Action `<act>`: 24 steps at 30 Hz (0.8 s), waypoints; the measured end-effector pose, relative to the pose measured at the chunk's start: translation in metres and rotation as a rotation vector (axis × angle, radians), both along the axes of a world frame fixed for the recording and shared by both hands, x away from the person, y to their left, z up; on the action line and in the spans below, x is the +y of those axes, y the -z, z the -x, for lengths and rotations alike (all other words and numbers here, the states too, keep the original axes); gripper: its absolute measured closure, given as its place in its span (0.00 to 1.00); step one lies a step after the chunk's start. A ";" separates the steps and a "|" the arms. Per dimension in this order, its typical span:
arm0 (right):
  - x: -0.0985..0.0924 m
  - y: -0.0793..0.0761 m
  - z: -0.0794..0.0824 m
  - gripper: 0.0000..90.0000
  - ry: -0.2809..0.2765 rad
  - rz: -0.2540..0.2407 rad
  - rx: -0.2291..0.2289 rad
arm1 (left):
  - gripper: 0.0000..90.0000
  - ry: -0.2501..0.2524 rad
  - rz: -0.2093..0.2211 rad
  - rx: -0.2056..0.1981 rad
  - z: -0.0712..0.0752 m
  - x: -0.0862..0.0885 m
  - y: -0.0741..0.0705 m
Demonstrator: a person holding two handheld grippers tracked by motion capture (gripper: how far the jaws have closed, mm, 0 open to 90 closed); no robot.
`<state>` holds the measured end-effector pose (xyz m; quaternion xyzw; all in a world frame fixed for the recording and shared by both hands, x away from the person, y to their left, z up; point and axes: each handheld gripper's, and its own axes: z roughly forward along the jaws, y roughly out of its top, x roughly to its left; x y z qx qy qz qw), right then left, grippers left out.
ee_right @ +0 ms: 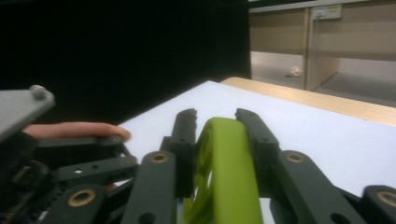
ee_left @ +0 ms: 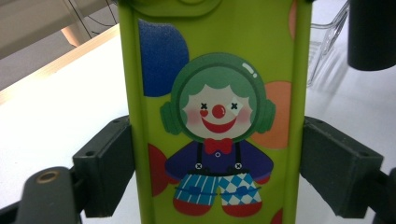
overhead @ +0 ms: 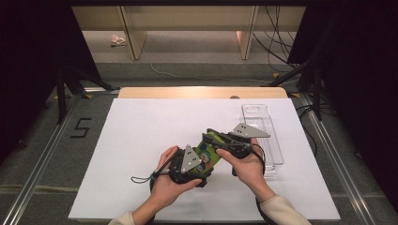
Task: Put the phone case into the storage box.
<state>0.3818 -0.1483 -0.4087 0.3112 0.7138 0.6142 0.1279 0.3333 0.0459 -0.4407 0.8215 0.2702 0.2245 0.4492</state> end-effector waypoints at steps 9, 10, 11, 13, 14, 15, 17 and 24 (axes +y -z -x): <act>0.002 -0.003 0.003 0.86 -0.048 -0.012 0.017 | 0.18 0.003 -0.009 0.001 -0.001 -0.001 0.002; 0.003 -0.003 0.003 0.86 -0.049 -0.009 0.015 | 0.18 0.002 -0.008 -0.002 -0.001 -0.001 0.002; 0.003 -0.004 0.004 0.86 -0.050 -0.007 0.011 | 0.18 0.003 -0.008 -0.004 -0.001 -0.001 0.002; 0.003 -0.005 0.004 0.86 -0.049 -0.004 0.006 | 0.18 0.005 -0.005 -0.008 0.000 -0.001 0.002; 0.003 -0.006 0.005 0.86 -0.049 -0.006 0.006 | 0.18 0.007 -0.005 -0.008 0.000 -0.001 0.001; 0.003 -0.006 0.005 0.86 -0.049 -0.006 0.006 | 0.18 0.007 -0.004 -0.008 0.000 -0.001 0.001; 0.003 -0.007 0.005 0.86 -0.048 -0.007 0.005 | 0.17 0.014 -0.005 -0.009 -0.001 -0.001 0.001; 0.003 -0.012 0.009 0.86 -0.048 -0.005 -0.025 | 0.15 0.040 0.008 0.006 -0.005 0.005 0.000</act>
